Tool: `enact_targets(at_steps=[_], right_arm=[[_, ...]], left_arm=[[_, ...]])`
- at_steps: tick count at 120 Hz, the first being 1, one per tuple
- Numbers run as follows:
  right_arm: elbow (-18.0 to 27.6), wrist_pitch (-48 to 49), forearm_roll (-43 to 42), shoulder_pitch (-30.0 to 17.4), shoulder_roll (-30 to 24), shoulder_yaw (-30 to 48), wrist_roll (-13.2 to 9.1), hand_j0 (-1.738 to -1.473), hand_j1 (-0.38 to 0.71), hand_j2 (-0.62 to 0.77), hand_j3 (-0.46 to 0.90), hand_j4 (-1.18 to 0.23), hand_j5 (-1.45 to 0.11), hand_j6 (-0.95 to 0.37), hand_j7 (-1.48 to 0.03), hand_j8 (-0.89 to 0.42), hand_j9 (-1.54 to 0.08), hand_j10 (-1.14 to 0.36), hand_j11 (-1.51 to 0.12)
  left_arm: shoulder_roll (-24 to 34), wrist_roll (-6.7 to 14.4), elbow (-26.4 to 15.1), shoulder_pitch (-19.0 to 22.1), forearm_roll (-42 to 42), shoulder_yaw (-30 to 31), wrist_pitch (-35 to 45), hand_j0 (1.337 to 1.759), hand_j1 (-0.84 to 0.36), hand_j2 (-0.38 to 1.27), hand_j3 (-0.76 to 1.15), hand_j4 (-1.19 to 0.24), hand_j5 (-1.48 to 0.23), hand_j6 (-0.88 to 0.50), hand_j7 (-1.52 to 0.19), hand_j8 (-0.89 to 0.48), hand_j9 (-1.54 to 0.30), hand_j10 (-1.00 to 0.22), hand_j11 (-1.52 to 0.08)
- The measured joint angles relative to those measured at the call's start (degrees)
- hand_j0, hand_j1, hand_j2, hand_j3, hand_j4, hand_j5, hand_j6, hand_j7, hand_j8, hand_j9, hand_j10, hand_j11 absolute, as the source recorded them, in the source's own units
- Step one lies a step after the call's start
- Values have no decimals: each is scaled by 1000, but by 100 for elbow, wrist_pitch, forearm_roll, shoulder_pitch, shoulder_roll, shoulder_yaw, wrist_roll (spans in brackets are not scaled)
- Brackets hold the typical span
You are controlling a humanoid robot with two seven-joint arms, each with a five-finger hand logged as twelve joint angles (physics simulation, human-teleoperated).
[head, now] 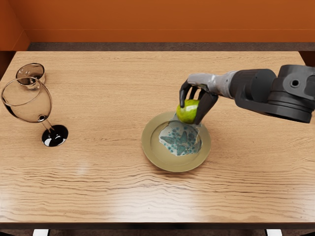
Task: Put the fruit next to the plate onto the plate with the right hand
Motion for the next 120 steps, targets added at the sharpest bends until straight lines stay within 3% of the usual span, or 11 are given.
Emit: enact_targets(at_steps=[42, 65, 71, 114, 120], right_arm=[[-1, -221, 60, 36, 478, 9, -5, -1656, 269, 307, 0, -771, -1183, -248, -1073, -201, -1143, -425, -1134], [-3, -295, 70, -94, 685, 3, 2, -1658, 334, 418, 1, -777, -1182, -238, -1077, -198, -1150, -450, -1154], [-5, -319, 73, -135, 723, 2, 4, -1658, 354, 508, 2, -777, -1184, -226, -1077, -210, -1153, -437, -1158], [-3, -364, 77, -219, 736, 3, 5, -1658, 327, 441, 2, -786, -1236, -217, -1104, -208, -1204, -443, -1212], [-3, -373, 56, -193, 713, 4, 1, -1658, 234, 360, 0, -679, -1046, -234, -945, -194, -1021, -393, -1027]], left_arm=[[0, 0, 0, 89, 0, 0, 0, 1658, 349, 0, 0, 0, 0, 0, 0, 0, 0, 0, 0], [0, 0, 1, 89, 0, 0, 0, 1658, 349, 0, 0, 0, 0, 0, 0, 0, 0, 0, 0], [0, 0, 1, 89, 0, 0, 0, 1658, 349, 0, 0, 0, 0, 0, 0, 0, 0, 0, 0], [0, 0, 1, 89, 0, -1, 0, 1658, 349, 0, 0, 0, 0, 0, 0, 0, 0, 0, 0], [0, 0, 1, 89, 0, 0, 0, 1658, 349, 0, 0, 0, 0, 0, 0, 0, 0, 0, 0]])
